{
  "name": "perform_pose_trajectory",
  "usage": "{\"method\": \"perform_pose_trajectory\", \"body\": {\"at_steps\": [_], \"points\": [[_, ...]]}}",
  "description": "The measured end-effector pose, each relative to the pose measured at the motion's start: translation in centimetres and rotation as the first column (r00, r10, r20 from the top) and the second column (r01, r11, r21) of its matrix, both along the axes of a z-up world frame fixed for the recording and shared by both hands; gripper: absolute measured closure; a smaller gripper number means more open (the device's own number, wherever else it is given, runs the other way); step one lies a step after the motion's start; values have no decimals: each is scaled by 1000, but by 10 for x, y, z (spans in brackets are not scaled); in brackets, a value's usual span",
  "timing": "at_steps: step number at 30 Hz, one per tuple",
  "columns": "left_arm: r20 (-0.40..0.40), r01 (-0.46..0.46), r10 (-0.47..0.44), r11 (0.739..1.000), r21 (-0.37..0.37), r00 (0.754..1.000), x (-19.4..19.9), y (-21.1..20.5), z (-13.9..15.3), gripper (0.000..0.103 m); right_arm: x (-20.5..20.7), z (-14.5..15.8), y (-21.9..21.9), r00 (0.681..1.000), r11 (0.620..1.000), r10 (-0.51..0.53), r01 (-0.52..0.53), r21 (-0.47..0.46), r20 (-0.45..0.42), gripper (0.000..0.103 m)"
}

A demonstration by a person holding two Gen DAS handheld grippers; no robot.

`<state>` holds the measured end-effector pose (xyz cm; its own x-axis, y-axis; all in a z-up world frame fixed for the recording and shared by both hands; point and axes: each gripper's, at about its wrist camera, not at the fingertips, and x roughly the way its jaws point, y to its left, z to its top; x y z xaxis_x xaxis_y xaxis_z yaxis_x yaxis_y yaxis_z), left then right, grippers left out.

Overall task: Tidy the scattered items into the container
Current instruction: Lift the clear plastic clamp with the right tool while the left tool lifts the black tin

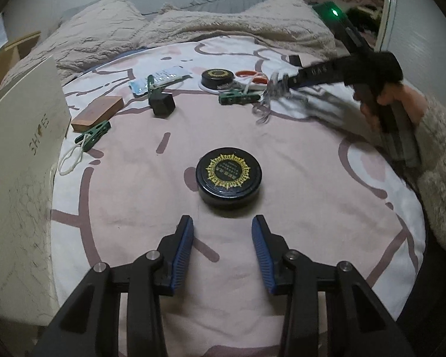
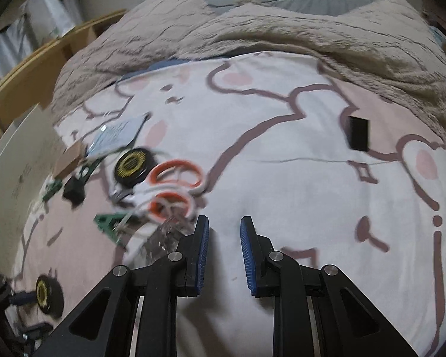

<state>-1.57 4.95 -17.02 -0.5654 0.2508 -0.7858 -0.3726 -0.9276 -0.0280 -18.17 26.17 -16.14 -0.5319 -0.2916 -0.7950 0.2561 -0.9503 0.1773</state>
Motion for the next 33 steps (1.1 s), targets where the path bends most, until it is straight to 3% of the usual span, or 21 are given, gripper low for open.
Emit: {"method": "perform_pose_trajectory", "body": {"at_steps": [5,14,22,28,33], "points": [[-8,-10,11,999,36,1000,-2,2,0,42,17,-1,-28,995,994,96,-96,60,5,80],[9,-73,73,995,72,997,-23,-1,-2,36,42,-1,-48,981,977,191,-194,83,40,80],[0,-65,65,998,28,998,-31,10,-7,21,58,0,-55,965,963,248,-255,88,86,80],[0,-75,75,996,46,997,-33,6,-6,25,67,0,-65,957,951,272,-283,121,101,80],[-4,-94,95,993,69,995,-34,1,-4,45,68,-2,-65,959,953,267,-277,120,91,79]]}}
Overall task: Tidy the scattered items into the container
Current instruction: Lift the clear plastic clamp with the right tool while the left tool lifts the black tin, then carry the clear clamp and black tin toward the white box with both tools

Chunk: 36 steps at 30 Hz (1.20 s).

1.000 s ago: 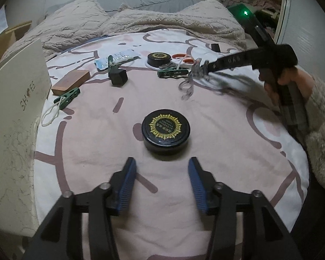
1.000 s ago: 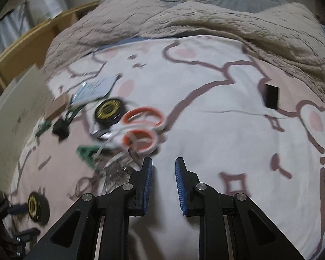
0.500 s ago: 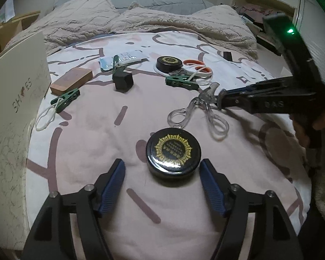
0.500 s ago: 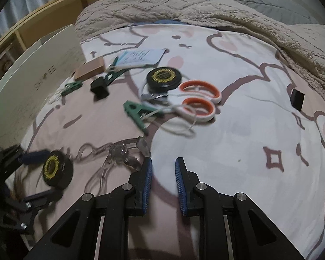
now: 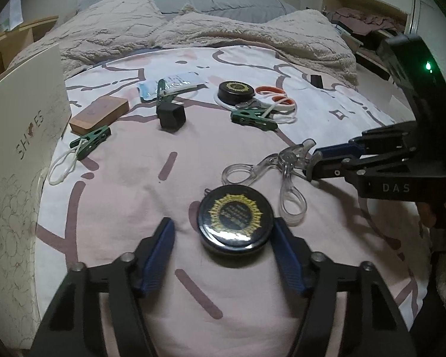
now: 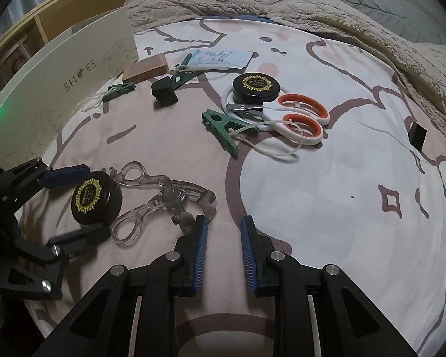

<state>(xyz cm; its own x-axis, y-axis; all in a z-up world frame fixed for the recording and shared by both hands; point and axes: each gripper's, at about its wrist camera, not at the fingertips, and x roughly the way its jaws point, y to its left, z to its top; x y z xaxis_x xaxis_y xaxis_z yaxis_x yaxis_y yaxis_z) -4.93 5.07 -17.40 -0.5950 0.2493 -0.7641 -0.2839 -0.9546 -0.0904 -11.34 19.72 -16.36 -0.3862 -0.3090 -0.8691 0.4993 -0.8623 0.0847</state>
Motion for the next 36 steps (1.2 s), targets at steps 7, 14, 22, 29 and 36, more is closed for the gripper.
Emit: {"method": "perform_pose_trajectory", "body": {"at_steps": [7,14,22,29,36], "points": [[6,-40,39,999,33,999,3,-12,2,53,3,1,1,1000,998,11,-11,-54,5,57],[3,-39,39,999,-17,999,19,-17,3,53,16,3,-8,999,999,47,-47,-7,4,21],[12,-71,71,997,-13,997,27,-30,3,53,18,7,-1,999,994,17,-12,107,-46,21],[5,-80,80,997,-10,997,27,-28,3,53,21,31,12,999,994,-49,48,-96,-8,21],[18,-100,101,995,-14,995,27,-31,6,53,21,21,-8,984,959,-152,170,-227,94,21]]}}
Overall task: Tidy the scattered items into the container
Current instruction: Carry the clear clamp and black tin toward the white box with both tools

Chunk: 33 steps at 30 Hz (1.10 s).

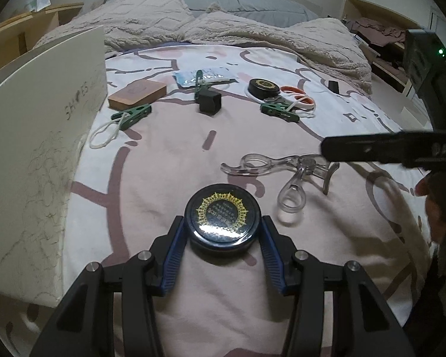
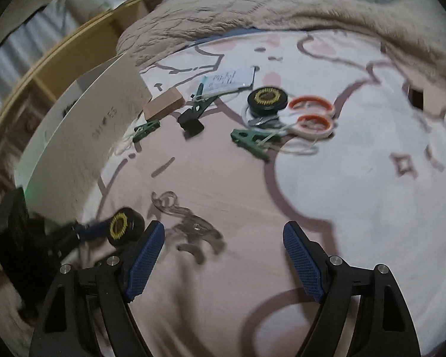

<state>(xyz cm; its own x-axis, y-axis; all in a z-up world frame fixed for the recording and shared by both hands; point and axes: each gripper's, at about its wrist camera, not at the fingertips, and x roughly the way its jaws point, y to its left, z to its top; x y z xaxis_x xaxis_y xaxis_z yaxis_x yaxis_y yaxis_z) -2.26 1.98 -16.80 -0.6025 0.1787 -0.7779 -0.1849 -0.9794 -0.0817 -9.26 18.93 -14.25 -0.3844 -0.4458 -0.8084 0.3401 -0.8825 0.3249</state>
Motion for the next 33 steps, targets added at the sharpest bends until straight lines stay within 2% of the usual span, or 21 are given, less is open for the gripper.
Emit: {"method": "perform_pose_trajectory", "body": {"at_steps": [3,7,8,13,19,22,27,33], "points": [[-12,-24,23,998,-50,1000,2,-7,3,53,6,0,-18,998,997,1,4,74,-65,21],[4,-59,59,998,-29,998,-1,-21,2,53,9,-4,-43,992,988,43,-26,152,-115,20],[5,-65,65,998,-25,998,-1,-23,2,53,9,-6,-50,991,984,52,-29,176,-127,17],[6,-65,65,998,-23,998,0,-25,-1,53,19,-17,-72,978,943,120,-59,326,-170,16],[3,-74,74,997,-13,997,1,-26,-4,53,22,-15,-51,979,928,112,-41,370,-172,15],[2,-82,82,997,-5,997,0,-26,-6,53,17,-15,-36,985,934,92,-35,355,-144,15],[3,-68,68,998,2,998,0,-24,-8,42,12,-16,-22,991,940,58,-13,341,-123,15],[-2,-61,61,998,2,998,0,-21,-9,39,17,-17,-25,986,932,91,-36,360,-139,16]]}}
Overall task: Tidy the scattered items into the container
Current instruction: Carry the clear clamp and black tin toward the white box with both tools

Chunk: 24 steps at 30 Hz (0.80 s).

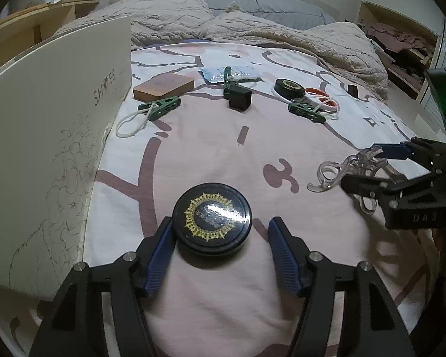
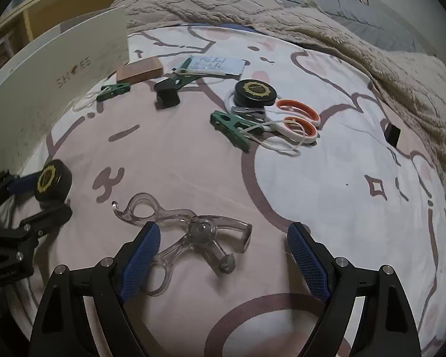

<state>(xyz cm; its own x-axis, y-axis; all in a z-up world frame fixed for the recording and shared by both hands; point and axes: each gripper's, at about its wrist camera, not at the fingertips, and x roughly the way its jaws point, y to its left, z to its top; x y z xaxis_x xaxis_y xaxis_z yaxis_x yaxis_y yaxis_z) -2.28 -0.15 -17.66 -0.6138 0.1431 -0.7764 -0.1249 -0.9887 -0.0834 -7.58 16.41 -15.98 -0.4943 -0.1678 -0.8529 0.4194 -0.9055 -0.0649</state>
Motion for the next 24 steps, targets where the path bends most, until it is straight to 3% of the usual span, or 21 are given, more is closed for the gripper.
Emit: {"method": "perform_pose_trajectory", "body": {"at_steps": [3,5,13,16,24], "points": [[-8,-7,7,1000,-9,1000,0,1,0,38,4,0,-4,1000,1000,30,-30,10,-2,24],[-14,-17,17,1000,-19,1000,-1,2,0,38,5,0,-6,999,999,51,-51,-4,6,37],[-18,-40,40,999,-9,999,-2,-3,1,39,1,6,-2,999,996,47,-46,-82,2,47],[-20,-50,50,999,-14,999,-3,-6,1,50,-1,8,1,999,994,38,-37,-107,5,50],[-23,-52,52,998,-25,998,-1,-5,2,53,0,5,-2,999,996,44,-44,-81,4,48]]}}
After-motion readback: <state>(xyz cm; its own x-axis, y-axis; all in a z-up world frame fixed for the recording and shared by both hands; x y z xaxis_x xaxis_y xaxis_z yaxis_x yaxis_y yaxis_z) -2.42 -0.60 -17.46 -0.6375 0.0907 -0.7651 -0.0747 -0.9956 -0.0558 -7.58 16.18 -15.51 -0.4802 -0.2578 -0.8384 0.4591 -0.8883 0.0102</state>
